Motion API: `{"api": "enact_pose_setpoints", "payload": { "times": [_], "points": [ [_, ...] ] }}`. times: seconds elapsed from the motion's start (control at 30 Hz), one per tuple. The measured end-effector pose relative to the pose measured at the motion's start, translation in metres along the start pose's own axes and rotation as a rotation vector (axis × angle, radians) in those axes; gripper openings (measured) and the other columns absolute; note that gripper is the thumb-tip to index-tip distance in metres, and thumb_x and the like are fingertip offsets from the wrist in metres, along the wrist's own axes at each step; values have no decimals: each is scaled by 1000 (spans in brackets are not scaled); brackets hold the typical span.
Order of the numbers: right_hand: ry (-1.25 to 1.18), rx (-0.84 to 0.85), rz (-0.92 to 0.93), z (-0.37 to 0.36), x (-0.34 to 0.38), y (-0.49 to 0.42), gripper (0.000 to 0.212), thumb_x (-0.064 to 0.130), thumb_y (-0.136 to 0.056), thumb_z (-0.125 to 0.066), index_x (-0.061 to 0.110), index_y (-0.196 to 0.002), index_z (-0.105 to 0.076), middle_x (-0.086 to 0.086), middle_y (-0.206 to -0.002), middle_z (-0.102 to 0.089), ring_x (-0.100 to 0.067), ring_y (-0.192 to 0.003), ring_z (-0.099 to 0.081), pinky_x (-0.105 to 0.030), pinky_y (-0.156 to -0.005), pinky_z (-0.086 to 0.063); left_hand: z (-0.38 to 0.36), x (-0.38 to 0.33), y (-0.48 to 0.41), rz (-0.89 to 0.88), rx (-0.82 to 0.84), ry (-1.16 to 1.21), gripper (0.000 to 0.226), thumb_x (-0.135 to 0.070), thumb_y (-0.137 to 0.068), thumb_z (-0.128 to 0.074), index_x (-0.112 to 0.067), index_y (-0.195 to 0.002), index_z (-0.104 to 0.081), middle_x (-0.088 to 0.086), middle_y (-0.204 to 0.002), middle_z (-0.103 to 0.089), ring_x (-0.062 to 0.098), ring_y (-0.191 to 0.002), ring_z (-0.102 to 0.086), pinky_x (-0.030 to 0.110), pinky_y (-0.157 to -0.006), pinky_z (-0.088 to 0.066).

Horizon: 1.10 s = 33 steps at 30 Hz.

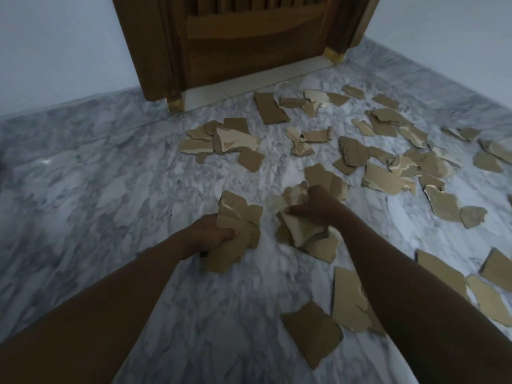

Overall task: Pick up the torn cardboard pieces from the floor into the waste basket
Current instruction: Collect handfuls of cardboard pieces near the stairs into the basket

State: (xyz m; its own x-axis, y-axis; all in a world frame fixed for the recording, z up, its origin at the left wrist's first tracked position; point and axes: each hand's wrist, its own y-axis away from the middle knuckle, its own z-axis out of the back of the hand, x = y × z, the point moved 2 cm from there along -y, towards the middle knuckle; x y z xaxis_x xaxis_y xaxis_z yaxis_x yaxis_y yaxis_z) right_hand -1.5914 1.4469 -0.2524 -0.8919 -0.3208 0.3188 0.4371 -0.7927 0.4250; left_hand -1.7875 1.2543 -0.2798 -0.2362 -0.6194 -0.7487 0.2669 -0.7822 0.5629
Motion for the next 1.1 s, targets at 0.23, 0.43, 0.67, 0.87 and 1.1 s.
{"api": "enact_pose_setpoints", "payload": {
  "times": [0.23,0.43,0.67,0.87,1.1],
  "points": [
    [199,147,-127,-21,-49,33,84,58,-79,-72,1,-134,-45,-16,-135,-43,-31,-122,-47,-36,-101,-42,-1,4,4,-7,34,64,53,-13,-81,-73,-17,-131,-53,10,-118,-65,28,-102,-65,44,-88,-56],
    [69,70,-126,-25,-27,19,87,65,-72,-74,4,-130,-51,-13,-129,-52,-33,-120,-51,-44,-102,-44,-13,2,6,-3,8,104,32,-16,-89,-67,-16,-121,-60,9,-116,-66,27,-102,-65,44,-90,-55],
    [-104,42,-40,-52,4,-6,89,65,-56,-80,10,-122,-57,-8,-115,-60,-26,-108,-59,-44,-93,-50,-4,16,10,86,-34,197,41,-30,-89,-68,-15,-127,-62,8,-118,-67,27,-102,-65,42,-90,-55],
    [-55,97,-108,-53,14,-6,111,70,-56,-78,10,-141,-40,-11,-136,-46,-34,-124,-49,-49,-102,-45,-4,20,13,116,-45,152,40,-29,-89,-68,-14,-125,-61,7,-115,-66,26,-98,-65,39,-86,-55],
    [-309,36,-17,-45,30,-8,88,40,-68,-87,4,-138,-46,-8,-131,-55,-27,-117,-57,-40,-92,-53,-10,19,17,95,-44,114,44,-27,-90,-68,-10,-130,-58,10,-125,-62,26,-101,-62,35,-83,-53]
  ]
}}
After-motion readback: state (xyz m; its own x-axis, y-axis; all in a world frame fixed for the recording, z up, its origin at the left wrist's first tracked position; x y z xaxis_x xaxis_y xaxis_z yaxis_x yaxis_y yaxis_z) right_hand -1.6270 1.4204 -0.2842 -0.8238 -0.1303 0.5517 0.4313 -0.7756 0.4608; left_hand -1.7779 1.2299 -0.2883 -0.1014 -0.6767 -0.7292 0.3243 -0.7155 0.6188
